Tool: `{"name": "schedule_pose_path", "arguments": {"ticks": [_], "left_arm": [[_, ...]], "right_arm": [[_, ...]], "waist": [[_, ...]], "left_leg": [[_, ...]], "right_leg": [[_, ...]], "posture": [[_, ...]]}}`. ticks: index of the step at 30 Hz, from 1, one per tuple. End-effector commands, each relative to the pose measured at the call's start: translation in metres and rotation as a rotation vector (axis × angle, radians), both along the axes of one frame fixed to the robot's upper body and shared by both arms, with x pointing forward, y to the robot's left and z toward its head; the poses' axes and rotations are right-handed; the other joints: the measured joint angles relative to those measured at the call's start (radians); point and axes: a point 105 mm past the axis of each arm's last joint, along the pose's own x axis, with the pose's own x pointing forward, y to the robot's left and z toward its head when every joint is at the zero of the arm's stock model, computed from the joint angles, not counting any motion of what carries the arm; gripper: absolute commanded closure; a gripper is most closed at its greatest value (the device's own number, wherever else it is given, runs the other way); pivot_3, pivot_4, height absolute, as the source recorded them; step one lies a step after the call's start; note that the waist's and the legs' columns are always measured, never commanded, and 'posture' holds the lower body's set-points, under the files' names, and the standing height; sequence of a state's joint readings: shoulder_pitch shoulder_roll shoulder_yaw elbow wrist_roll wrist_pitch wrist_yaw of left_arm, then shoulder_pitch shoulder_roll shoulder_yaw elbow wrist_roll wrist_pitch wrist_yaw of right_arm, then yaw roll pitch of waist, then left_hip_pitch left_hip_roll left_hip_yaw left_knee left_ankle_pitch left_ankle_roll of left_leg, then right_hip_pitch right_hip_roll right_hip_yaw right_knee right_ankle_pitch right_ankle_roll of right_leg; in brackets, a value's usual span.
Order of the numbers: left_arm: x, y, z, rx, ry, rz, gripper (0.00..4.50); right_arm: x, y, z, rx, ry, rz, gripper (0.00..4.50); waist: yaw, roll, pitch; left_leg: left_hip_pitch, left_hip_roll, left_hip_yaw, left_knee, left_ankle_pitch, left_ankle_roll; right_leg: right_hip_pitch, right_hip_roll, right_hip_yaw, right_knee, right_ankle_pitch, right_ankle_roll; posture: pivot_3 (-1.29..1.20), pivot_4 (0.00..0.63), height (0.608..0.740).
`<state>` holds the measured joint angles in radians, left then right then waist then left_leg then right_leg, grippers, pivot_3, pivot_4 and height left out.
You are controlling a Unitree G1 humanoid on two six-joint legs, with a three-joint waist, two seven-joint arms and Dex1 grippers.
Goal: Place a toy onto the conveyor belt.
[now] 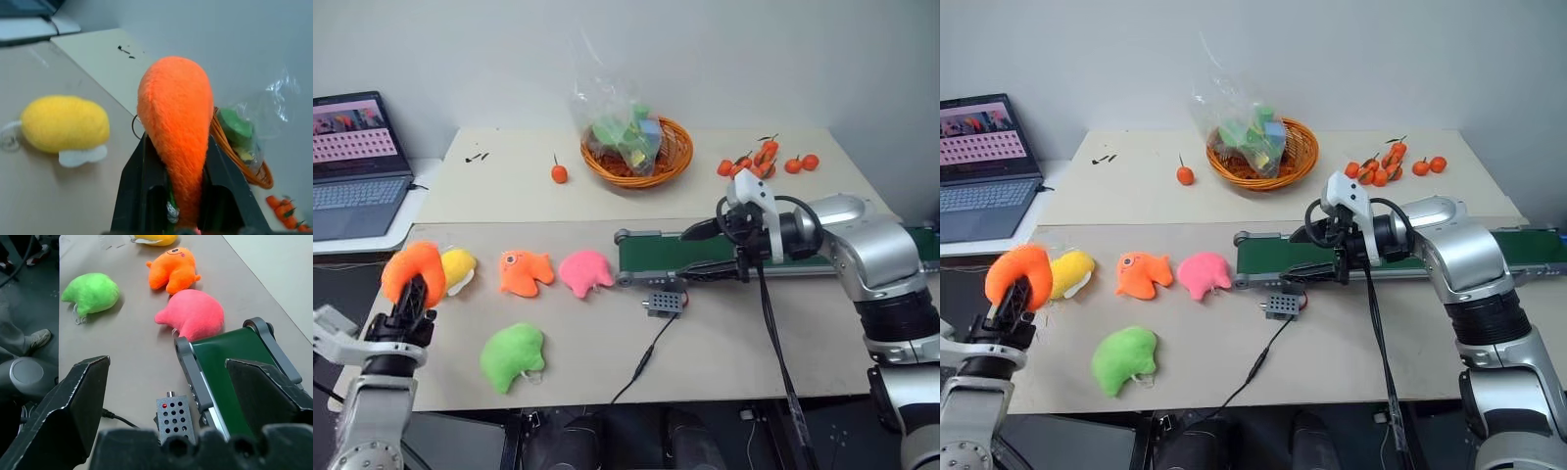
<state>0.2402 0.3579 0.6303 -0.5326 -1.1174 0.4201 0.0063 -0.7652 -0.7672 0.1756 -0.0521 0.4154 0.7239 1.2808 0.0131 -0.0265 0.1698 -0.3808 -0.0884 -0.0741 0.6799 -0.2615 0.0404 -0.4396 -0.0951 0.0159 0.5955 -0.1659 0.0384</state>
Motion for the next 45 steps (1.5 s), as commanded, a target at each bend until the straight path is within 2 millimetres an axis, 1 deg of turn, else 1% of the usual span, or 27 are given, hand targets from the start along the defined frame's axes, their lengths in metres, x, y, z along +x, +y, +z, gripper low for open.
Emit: {"name": "schedule_pose_path", "arguments": {"ticks": [1, 2, 3, 4, 6, 8, 9, 12, 14, 15, 16, 17, 19, 21, 24, 26, 27, 31, 32, 35, 37, 42, 45], "left_arm": [[0.020, -0.016, 0.041, 0.370, -0.021, -0.015, 3.87], [0.028, -0.025, 0.049, 0.522, -0.014, -0.039, 3.87], [0.034, -0.032, 0.056, 0.614, -0.021, -0.057, 3.87], [0.039, -0.039, 0.059, 0.704, -0.021, -0.067, 3.87], [0.048, -0.055, 0.060, 0.950, -0.017, -0.109, 3.87], [0.054, -0.067, 0.058, 1.263, -0.020, -0.118, 3.87], [0.057, -0.071, 0.055, 1.361, -0.028, -0.129, 3.87], [0.069, -0.080, 0.040, 1.741, -0.064, -0.151, 3.87], [0.074, -0.084, 0.036, 1.886, -0.105, -0.163, 3.87], [0.076, -0.094, 0.034, 1.994, -0.173, -0.188, 3.87], [0.077, -0.100, 0.031, 2.064, -0.221, -0.209, 3.87], [0.080, -0.108, 0.029, 2.105, -0.276, -0.221, 3.87], [0.088, -0.122, 0.029, 2.132, -0.368, -0.238, 3.87], [0.096, -0.132, 0.030, 2.144, -0.431, -0.255, 3.87], [0.107, -0.143, 0.031, 2.157, -0.496, -0.277, 3.87], [0.121, -0.161, 0.026, 2.168, -0.561, -0.342, 3.87], [0.126, -0.168, 0.024, 2.173, -0.581, -0.368, 3.87], [0.143, -0.185, 0.013, 2.190, -0.620, -0.450, 3.87], [0.145, -0.187, 0.012, 2.189, -0.629, -0.459, 3.87], [0.151, -0.205, 0.003, 2.189, -0.685, -0.525, 3.87], [0.153, -0.213, -0.002, 2.190, -0.716, -0.562, 3.87], [0.155, -0.223, -0.009, 2.193, -0.769, -0.613, 3.87], [0.155, -0.228, -0.013, 2.198, -0.790, -0.636, 3.87]], "right_arm": [[0.000, 0.004, 0.014, 0.027, -0.067, 0.020, 0.00], [0.000, 0.005, 0.014, 0.029, -0.068, 0.021, 0.00], [0.000, 0.005, 0.015, 0.032, -0.068, 0.022, 0.00], [-0.001, 0.006, 0.015, 0.034, -0.070, 0.021, 0.00], [-0.001, 0.005, 0.016, 0.036, -0.073, 0.015, 0.00], [-0.002, 0.003, 0.016, 0.039, -0.077, 0.007, 0.00], [-0.002, 0.002, 0.017, 0.045, -0.077, 0.002, 0.00], [-0.005, -0.002, 0.019, 0.060, -0.082, -0.026, 0.00], [-0.006, -0.002, 0.019, 0.065, -0.084, -0.036, 0.00], [-0.006, -0.003, 0.020, 0.070, -0.085, -0.044, 0.00], [-0.007, -0.003, 0.020, 0.073, -0.085, -0.050, 0.00], [-0.008, -0.003, 0.020, 0.076, -0.087, -0.059, 0.00], [-0.010, -0.005, 0.020, 0.081, -0.092, -0.075, 0.00], [-0.011, -0.006, 0.021, 0.085, -0.097, -0.090, 0.00], [-0.013, -0.007, 0.021, 0.089, -0.101, -0.112, 0.00], [-0.016, -0.011, 0.022, 0.096, -0.109, -0.143, 0.00], [-0.017, -0.013, 0.022, 0.098, -0.112, -0.153, 0.00], [-0.018, -0.014, 0.021, 0.111, -0.126, -0.201, 0.00], [-0.019, -0.013, 0.021, 0.114, -0.127, -0.207, 0.00], [-0.024, -0.014, 0.020, 0.127, -0.123, -0.225, 0.00], [-0.027, -0.016, 0.019, 0.124, -0.122, -0.238, 0.00], [-0.027, -0.025, 0.017, 0.096, -0.128, -0.274, 0.00], [-0.027, -0.026, 0.018, 0.094, -0.132, -0.281, 0.00]], "waist": [[0.002, 0.000, 0.000], [0.003, -0.001, 0.000], [0.003, 0.000, 0.000], [0.001, 0.000, 0.000], [-0.001, 0.000, 0.000], [-0.006, 0.000, 0.000], [-0.008, 0.000, 0.000], [-0.008, 0.001, 0.000], [-0.006, 0.001, 0.000], [-0.006, 0.001, 0.001], [-0.005, 0.001, 0.001], [-0.004, 0.001, 0.001], [0.000, 0.001, 0.001], [0.006, 0.001, 0.001], [0.002, 0.001, 0.001], [0.001, 0.001, 0.001], [0.005, 0.001, 0.001], [0.002, 0.001, 0.001], [-0.001, 0.001, 0.000], [-0.004, 0.001, 0.000], [0.000, 0.001, 0.000], [-0.002, 0.001, 0.000], [-0.002, 0.001, 0.000]], "left_leg": [[0.000, 0.000, 0.000, 0.000, 0.000, 0.000], [0.000, 0.000, 0.000, 0.000, 0.001, -0.001], [0.000, 0.000, -0.001, 0.000, 0.001, -0.001], [0.000, 0.000, 0.000, 0.000, 0.001, -0.001], [0.000, -0.001, 0.001, 0.000, 0.000, 0.001], [0.000, -0.001, 0.001, -0.001, 0.000, 0.001], [0.000, -0.001, 0.001, -0.002, 0.000, 0.001], [-0.004, 0.000, 0.002, -0.006, 0.001, 0.000], [-0.009, 0.000, 0.002, -0.006, 0.002, -0.002], [-0.010, 0.000, 0.002, -0.007, 0.002, -0.002], [-0.011, 0.000, 0.002, -0.008, 0.002, -0.002], [-0.011, 0.000, 0.002, -0.008, 0.002, -0.002], [-0.012, 0.000, 0.002, -0.007, 0.002, -0.002], [-0.012, 0.000, 0.002, -0.007, 0.002, -0.001], [-0.014, 0.000, 0.002, -0.003, 0.002, 0.000], [-0.015, -0.001, 0.002, -0.002, 0.002, 0.000], [-0.014, -0.001, 0.002, -0.001, 0.002, 0.000], [-0.016, -0.002, 0.002, 0.001, 0.003, 0.001], [-0.016, -0.002, 0.002, 0.001, 0.003, 0.001], [-0.016, -0.001, 0.003, 0.002, 0.003, 0.002], [-0.017, -0.001, 0.003, 0.002, 0.003, 0.002], [-0.017, -0.002, 0.004, 0.006, 0.002, 0.004], [-0.017, -0.002, 0.005, 0.008, 0.002, 0.004]], "right_leg": [[0.000, 0.000, 0.000, 0.000, 0.000, 0.000], [0.000, 0.001, 0.000, 0.000, 0.000, 0.000], [0.000, 0.002, -0.001, 0.000, 0.001, -0.001], [0.000, 0.001, -0.001, 0.000, 0.001, -0.001], [0.000, 0.001, 0.001, 0.000, 0.002, 0.000], [-0.001, 0.001, 0.001, -0.001, 0.002, 0.000], [-0.002, 0.001, 0.001, 0.000, 0.002, 0.000], [-0.008, 0.001, 0.002, 0.000, 0.002, -0.001], [-0.015, 0.001, 0.001, 0.001, 0.002, -0.003], [-0.018, 0.001, 0.002, 0.001, 0.003, -0.003], [-0.018, 0.001, 0.002, 0.001, 0.003, -0.004], [-0.018, 0.001, 0.001, 0.001, 0.003, -0.004], [-0.018, 0.001, 0.001, 0.000, 0.003, -0.004], [-0.018, 0.000, 0.001, 0.000, 0.004, -0.003], [-0.018, 0.000, 0.000, 0.001, 0.005, -0.002], [-0.018, 0.000, 0.000, 0.001, 0.005, -0.001], [-0.018, -0.001, 0.000, 0.001, 0.005, -0.001], [-0.018, -0.001, -0.001, 0.001, 0.007, 0.000], [-0.018, 0.000, -0.001, 0.001, 0.007, 0.000], [-0.019, 0.000, 0.000, 0.002, 0.007, 0.000], [-0.019, 0.000, -0.001, 0.003, 0.008, 0.000], [-0.019, -0.001, 0.000, 0.008, 0.008, 0.001], [-0.019, -0.001, 0.000, 0.012, 0.008, 0.001]], "posture": [[0.00, 0.150, 0.740], [0.00, 0.150, 0.740], [0.00, 0.150, 0.740], [0.00, 0.150, 0.740], [0.00, 0.150, 0.740], [0.00, 0.150, 0.740], [0.00, 0.150, 0.740], [0.00, 0.150, 0.740], [0.00, 0.150, 0.740], [0.00, 0.150, 0.740], [0.00, 0.150, 0.740], [0.00, 0.150, 0.740], [0.00, 0.150, 0.740], [0.00, 0.150, 0.740], [0.00, 0.150, 0.740], [0.00, 0.150, 0.740], [0.00, 0.150, 0.740], [0.00, 0.150, 0.740], [0.00, 0.150, 0.740], [0.00, 0.150, 0.740], [0.00, 0.150, 0.740], [0.00, 0.150, 0.740], [0.00, 0.150, 0.740]]}}
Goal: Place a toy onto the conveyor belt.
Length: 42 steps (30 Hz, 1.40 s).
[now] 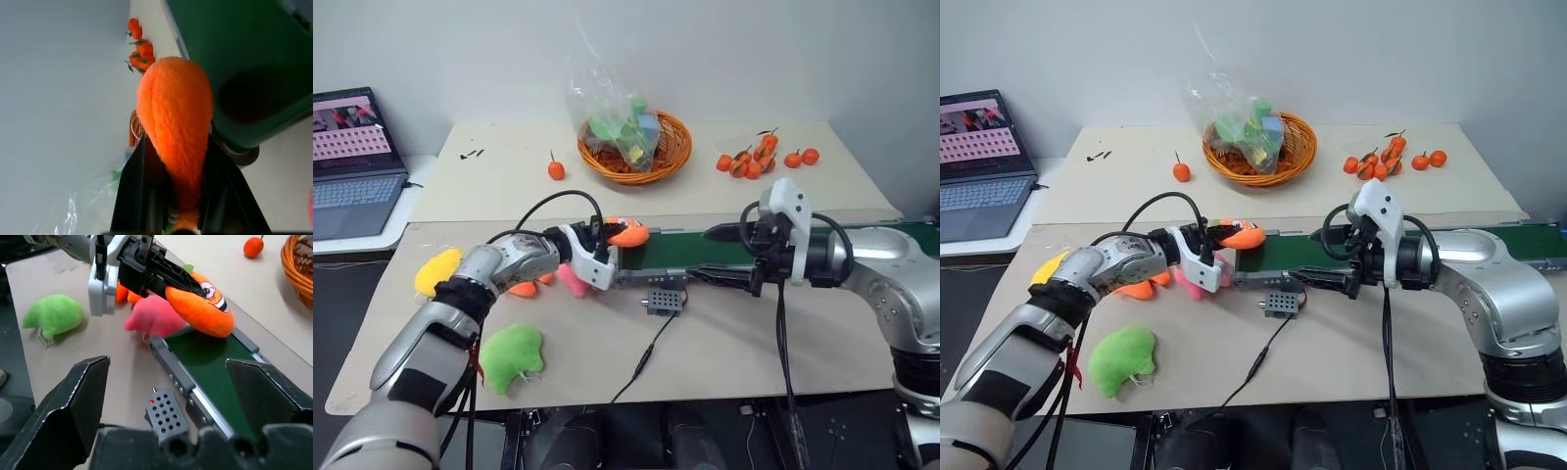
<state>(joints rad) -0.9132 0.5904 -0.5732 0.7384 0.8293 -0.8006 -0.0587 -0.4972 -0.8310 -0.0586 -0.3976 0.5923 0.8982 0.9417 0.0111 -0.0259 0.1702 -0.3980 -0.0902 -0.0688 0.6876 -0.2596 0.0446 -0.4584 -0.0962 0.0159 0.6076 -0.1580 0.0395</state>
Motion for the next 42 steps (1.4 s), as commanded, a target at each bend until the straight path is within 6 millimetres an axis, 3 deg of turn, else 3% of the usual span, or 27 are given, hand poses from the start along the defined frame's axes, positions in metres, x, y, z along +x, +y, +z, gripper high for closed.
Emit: {"name": "schedule_pose_path", "arguments": {"ticks": [1, 12, 21, 23, 32, 34, 38, 40, 42], "left_arm": [[0.000, -0.011, 0.009, -0.002, -0.036, -0.053, 3.87], [0.006, -0.018, -0.010, 0.054, 0.019, -0.052, 3.87], [0.006, -0.017, -0.002, 0.058, 0.084, -0.046, 0.55], [0.005, -0.018, 0.000, 0.054, 0.095, -0.052, 0.04], [0.000, -0.004, 0.023, -0.041, 0.191, 0.006, 0.04], [0.000, 0.003, 0.031, -0.138, 0.275, 0.043, 0.04], [-0.016, 0.018, 0.062, -0.606, 0.727, 0.058, 0.04], [-0.028, 0.025, 0.063, -0.713, 0.941, 0.075, 0.04], [-0.039, 0.032, 0.067, -0.774, 1.043, 0.097, 0.04]], "right_arm": [[-0.003, -0.004, 0.016, 0.003, -0.065, -0.012, 0.00], [-0.002, -0.005, 0.020, -0.002, -0.081, -0.029, 0.00], [0.001, -0.005, 0.020, -0.007, -0.086, -0.029, 0.00], [0.001, -0.004, 0.020, -0.007, -0.087, -0.028, 0.00], [0.006, 0.000, 0.021, -0.005, -0.093, -0.011, 0.00], [0.006, 0.000, 0.022, -0.005, -0.094, -0.007, 0.00], [0.007, -0.002, 0.023, -0.011, -0.093, 0.007, 0.00], [0.008, -0.001, 0.024, -0.012, -0.092, 0.023, 0.00], [0.011, 0.002, 0.025, -0.017, -0.108, 0.040, 0.00]], "waist": [[0.001, 0.000, 0.000], [0.000, 0.000, 0.000], [-0.002, 0.000, 0.000], [-0.005, 0.000, 0.000], [-0.008, 0.000, 0.000], [-0.008, 0.000, 0.000], [-0.013, 0.000, 0.000], [-0.023, 0.000, 0.000], [-0.025, 0.000, 0.000]], "left_leg": [[0.000, 0.000, 0.000, 0.001, 0.000, 0.000], [0.000, 0.000, 0.002, 0.008, -0.002, 0.003], [0.001, 0.000, 0.004, 0.008, -0.002, 0.004], [0.001, 0.000, 0.005, 0.008, -0.002, 0.004], [0.001, 0.001, 0.006, 0.008, -0.003, 0.004], [0.001, 0.000, 0.006, 0.008, -0.003, 0.004], [0.000, 0.001, 0.006, 0.009, -0.003, 0.005], [0.000, 0.001, 0.006, 0.010, -0.003, 0.006], [0.000, 0.001, 0.006, 0.011, -0.004, 0.006]], "right_leg": [[0.000, 0.000, 0.000, 0.000, 0.000, 0.000], [0.001, 0.000, 0.000, 0.002, 0.000, 0.001], [0.001, -0.001, 0.001, 0.002, 0.000, 0.001], [0.001, -0.001, 0.001, 0.003, 0.000, 0.001], [0.000, -0.001, 0.001, 0.003, 0.000, 0.001], [0.000, -0.002, 0.001, 0.003, 0.000, 0.001], [0.000, -0.002, 0.001, 0.004, 0.000, 0.001], [-0.001, -0.002, 0.001, 0.005, 0.000, 0.001], [-0.001, -0.001, 0.001, 0.005, 0.000, 0.001]], "posture": [[0.00, 0.150, 0.740], [0.00, 0.150, 0.740], [0.00, 0.150, 0.740], [0.00, 0.150, 0.740], [0.00, 0.150, 0.740], [0.00, 0.150, 0.740], [0.00, 0.150, 0.740], [0.00, 0.150, 0.740], [0.00, 0.150, 0.740]]}}
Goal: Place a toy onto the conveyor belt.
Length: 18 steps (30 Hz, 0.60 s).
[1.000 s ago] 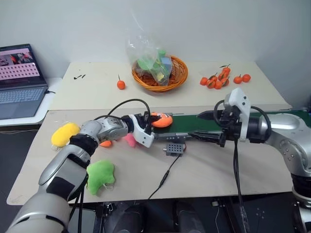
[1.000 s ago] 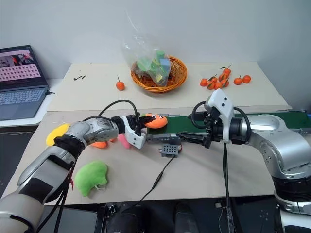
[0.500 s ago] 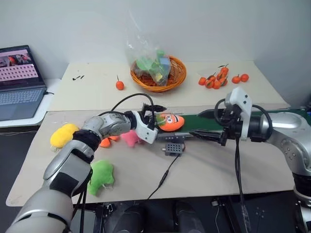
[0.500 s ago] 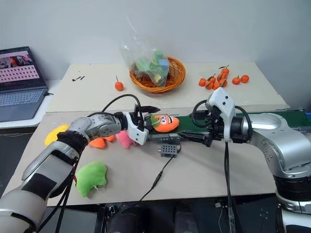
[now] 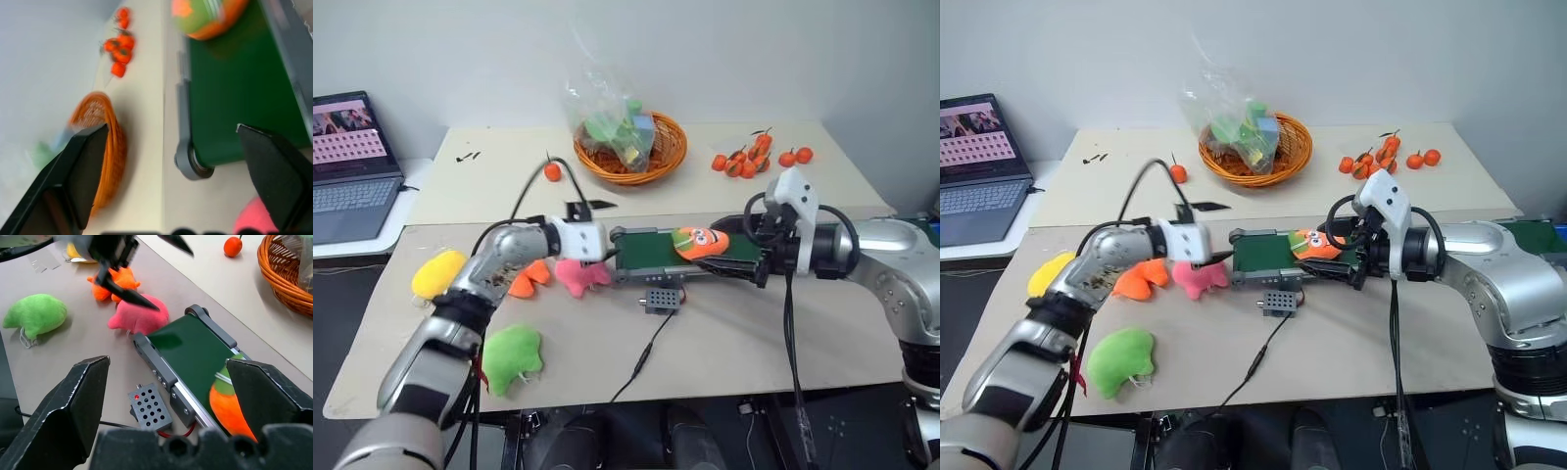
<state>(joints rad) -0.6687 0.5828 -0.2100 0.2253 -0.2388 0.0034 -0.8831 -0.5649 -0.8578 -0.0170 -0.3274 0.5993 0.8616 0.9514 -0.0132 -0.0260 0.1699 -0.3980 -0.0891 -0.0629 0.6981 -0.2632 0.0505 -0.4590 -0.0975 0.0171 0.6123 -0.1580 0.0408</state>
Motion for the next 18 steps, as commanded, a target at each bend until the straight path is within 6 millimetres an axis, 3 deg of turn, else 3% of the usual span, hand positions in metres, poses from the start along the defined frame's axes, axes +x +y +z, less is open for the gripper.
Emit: {"name": "schedule_pose_path", "arguments": {"ticks": [1, 6, 9, 14, 18], "left_arm": [[-0.021, 0.008, 0.025, -0.171, 0.187, -0.011, 0.04], [-0.054, 0.039, 0.029, -0.258, 0.308, 0.076, 0.04], [-0.072, 0.049, 0.033, -0.289, 0.313, 0.094, 0.04], [-0.081, 0.058, 0.032, -0.320, 0.301, 0.193, 0.04], [-0.090, 0.064, 0.015, -0.308, 0.326, 0.243, 0.04]], "right_arm": [[0.004, 0.005, 0.018, -0.006, -0.103, 0.038, 0.00], [0.008, 0.023, 0.026, 0.024, -0.120, 0.121, 0.00], [0.010, 0.026, 0.024, 0.021, -0.105, 0.150, 0.00], [0.013, 0.028, 0.024, 0.026, -0.092, 0.183, 0.00], [0.016, 0.032, 0.024, 0.034, -0.083, 0.206, 0.00]], "waist": [[-0.001, 0.000, 0.000], [-0.018, 0.000, 0.000], [-0.019, 0.000, 0.000], [0.003, 0.000, 0.000], [0.003, 0.000, 0.000]], "left_leg": [[0.001, 0.000, 0.000, 0.000, 0.000, 0.000], [0.007, 0.001, 0.002, -0.002, 0.000, -0.001], [0.008, 0.001, 0.003, -0.004, 0.001, -0.002], [0.009, 0.000, 0.003, -0.003, 0.001, -0.002], [0.009, 0.000, 0.003, -0.003, 0.001, -0.002]], "right_leg": [[0.000, 0.000, 0.000, 0.000, 0.000, 0.000], [0.002, 0.000, 0.002, -0.001, 0.000, 0.000], [0.002, 0.001, 0.002, -0.001, 0.000, 0.000], [0.003, 0.000, 0.002, -0.001, 0.000, -0.001], [0.003, 0.000, 0.002, -0.002, 0.000, -0.001]], "posture": [[0.00, 0.150, 0.740], [0.00, 0.150, 0.740], [0.00, 0.150, 0.740], [0.00, 0.150, 0.740], [0.00, 0.150, 0.740]]}}
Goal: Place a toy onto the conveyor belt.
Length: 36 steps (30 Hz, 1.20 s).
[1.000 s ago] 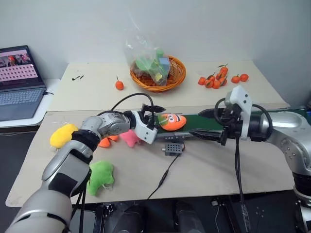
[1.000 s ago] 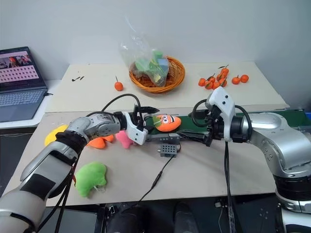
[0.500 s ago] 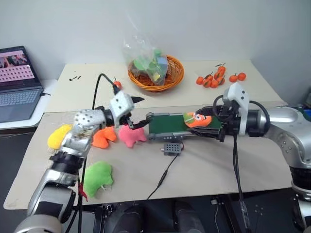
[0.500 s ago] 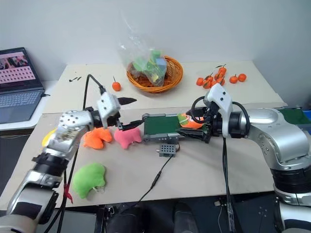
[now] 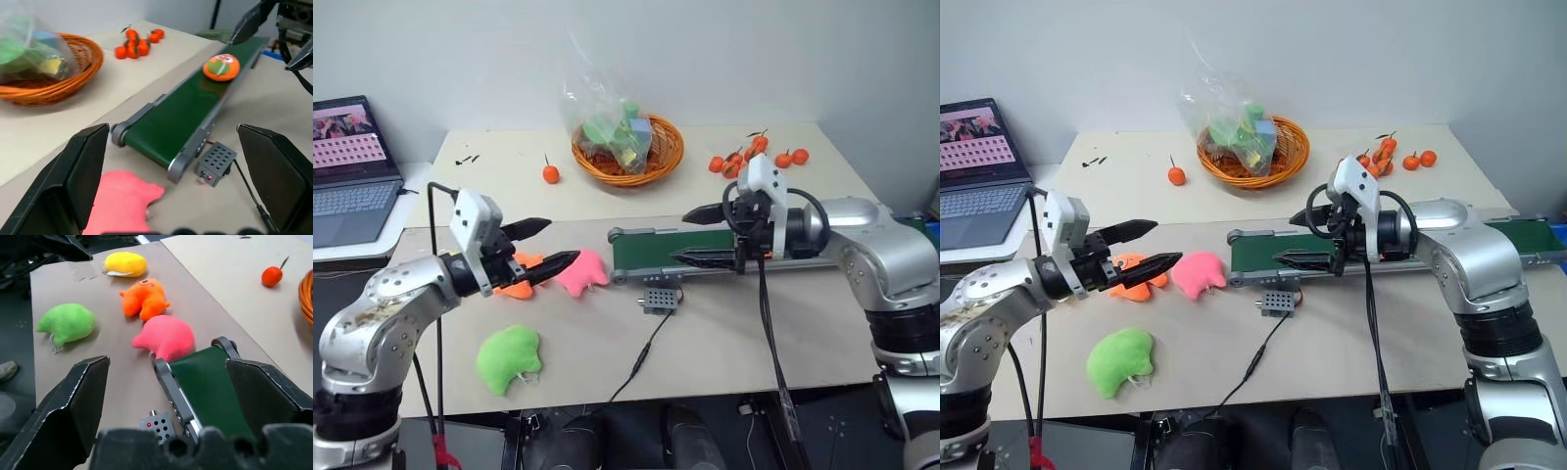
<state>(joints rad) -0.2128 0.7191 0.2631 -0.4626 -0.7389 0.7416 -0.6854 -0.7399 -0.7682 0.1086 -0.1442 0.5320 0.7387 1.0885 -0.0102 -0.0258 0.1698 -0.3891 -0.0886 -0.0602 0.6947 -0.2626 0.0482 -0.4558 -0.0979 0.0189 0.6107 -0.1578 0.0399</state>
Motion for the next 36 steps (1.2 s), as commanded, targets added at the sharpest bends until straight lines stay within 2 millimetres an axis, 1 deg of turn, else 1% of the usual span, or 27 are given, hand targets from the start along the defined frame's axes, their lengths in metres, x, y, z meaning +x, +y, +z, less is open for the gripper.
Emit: {"name": "schedule_pose_path", "arguments": {"ticks": [1, 5, 9, 13, 20, 36], "left_arm": [[-0.011, 0.004, -0.004, 0.028, -0.024, 0.018, 0.04], [-0.014, 0.007, -0.003, -0.005, 0.001, 0.021, 0.04], [-0.018, 0.001, 0.006, -0.025, 0.022, -0.019, 0.04], [-0.020, -0.002, 0.015, -0.030, 0.016, -0.029, 0.04], [-0.017, -0.012, 0.030, -0.052, -0.014, -0.052, 0.04], [-0.009, -0.013, 0.037, -0.084, -0.001, -0.046, 0.04]], "right_arm": [[0.001, 0.005, 0.013, 0.014, -0.053, 0.040, 0.00], [0.005, 0.006, 0.013, 0.013, -0.055, 0.051, 0.00], [0.005, 0.009, 0.008, -0.005, -0.046, 0.080, 0.00], [0.007, 0.009, 0.008, 0.000, -0.049, 0.079, 0.00], [0.007, 0.009, 0.008, 0.012, -0.050, 0.075, 0.00], [0.007, 0.008, 0.009, 0.025, -0.057, 0.058, 0.00]], "waist": [[-0.001, 0.000, 0.000], [-0.001, 0.000, 0.000], [-0.001, 0.000, 0.000], [-0.002, 0.000, 0.000], [-0.002, 0.000, 0.000], [-0.002, 0.000, 0.000]], "left_leg": [[0.000, 0.000, 0.000, 0.000, 0.000, 0.000], [0.000, 0.000, 0.001, 0.000, 0.000, 0.000], [0.001, 0.000, 0.001, 0.000, 0.000, -0.001], [0.000, 0.000, 0.001, 0.000, 0.000, -0.001], [0.001, 0.000, 0.001, 0.000, 0.000, -0.001], [0.001, 0.000, 0.001, -0.001, 0.000, -0.001]], "right_leg": [[0.000, 0.000, 0.000, 0.000, 0.000, 0.000], [-0.001, 0.000, 0.001, 0.000, 0.000, -0.001], [0.000, 0.000, 0.000, 0.000, 0.001, -0.001], [0.000, 0.000, 0.000, 0.000, 0.001, -0.001], [0.000, 0.001, 0.000, 0.000, 0.001, -0.001], [-0.001, 0.001, 0.001, 0.000, 0.001, -0.001]], "posture": [[0.00, 0.150, 0.740], [0.00, 0.150, 0.740], [0.00, 0.150, 0.740], [0.00, 0.150, 0.740], [0.00, 0.150, 0.740], [0.00, 0.150, 0.740]]}}
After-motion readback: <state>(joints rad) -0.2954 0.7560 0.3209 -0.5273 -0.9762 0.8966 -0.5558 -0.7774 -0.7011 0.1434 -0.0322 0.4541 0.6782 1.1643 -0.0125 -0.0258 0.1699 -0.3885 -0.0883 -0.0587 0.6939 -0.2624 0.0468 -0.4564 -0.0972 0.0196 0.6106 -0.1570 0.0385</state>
